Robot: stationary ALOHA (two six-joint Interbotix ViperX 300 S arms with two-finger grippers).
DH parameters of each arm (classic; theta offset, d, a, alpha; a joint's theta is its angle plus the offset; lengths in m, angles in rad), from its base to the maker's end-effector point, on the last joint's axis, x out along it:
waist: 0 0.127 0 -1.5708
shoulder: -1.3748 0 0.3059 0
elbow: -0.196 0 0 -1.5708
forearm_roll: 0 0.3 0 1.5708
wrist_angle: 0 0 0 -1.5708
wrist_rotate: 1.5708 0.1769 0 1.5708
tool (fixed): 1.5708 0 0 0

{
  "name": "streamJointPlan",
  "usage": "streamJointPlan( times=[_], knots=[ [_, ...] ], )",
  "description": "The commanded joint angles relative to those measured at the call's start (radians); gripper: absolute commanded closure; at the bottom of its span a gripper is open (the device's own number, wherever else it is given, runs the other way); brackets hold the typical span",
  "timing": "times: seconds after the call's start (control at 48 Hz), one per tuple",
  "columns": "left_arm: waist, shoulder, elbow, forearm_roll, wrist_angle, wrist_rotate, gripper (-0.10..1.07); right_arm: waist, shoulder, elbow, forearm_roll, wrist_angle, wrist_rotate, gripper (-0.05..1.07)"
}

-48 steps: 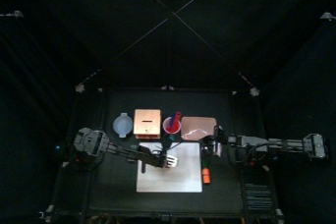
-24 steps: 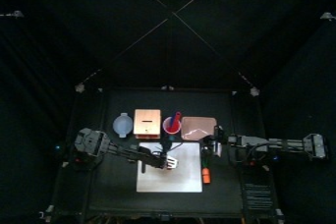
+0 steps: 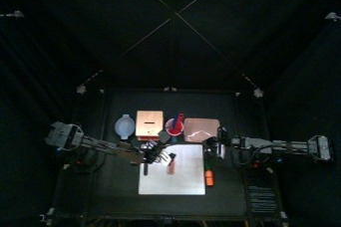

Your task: Put salmon sushi onto cutting board

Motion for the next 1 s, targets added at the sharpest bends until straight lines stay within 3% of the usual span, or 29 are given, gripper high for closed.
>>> streamJointPlan(
  times=[0.0, 0.083, 0.25, 0.375, 0.604, 0.812, 0.979],
  knots=[
    [-0.031, -0.083, 0.064, 0.052, -0.072, 0.052, -0.01, -0.002, 0.003, -0.018, 0.000, -0.003, 0.000, 1.00],
    [-0.052, -0.135, 0.150, 0.101, -0.175, 0.100, -0.01, -0.003, 0.003, -0.012, 0.003, -0.003, 0.000, 1.00],
    [-0.055, -0.222, 0.307, 0.265, -0.351, 0.110, -0.01, -0.002, 0.003, 0.006, 0.012, -0.003, 0.002, 1.00],
    [-0.046, -0.270, 0.364, 0.341, -0.417, 0.107, -0.01, -0.002, 0.002, 0.018, 0.046, -0.003, 0.002, 1.00],
    [0.008, -0.356, 0.446, 0.357, -0.523, 0.107, -0.01, -0.002, -0.002, 0.008, 0.061, -0.003, 0.000, 1.00],
    [0.094, -0.394, 0.522, 0.359, -0.649, 0.112, -0.01, 0.005, -0.002, 0.005, 0.057, -0.005, 0.000, 1.00],
    [0.120, -0.403, 0.543, 0.357, -0.712, 0.114, -0.01, 0.005, -0.002, 0.002, 0.057, -0.003, 0.000, 1.00]
  ],
)
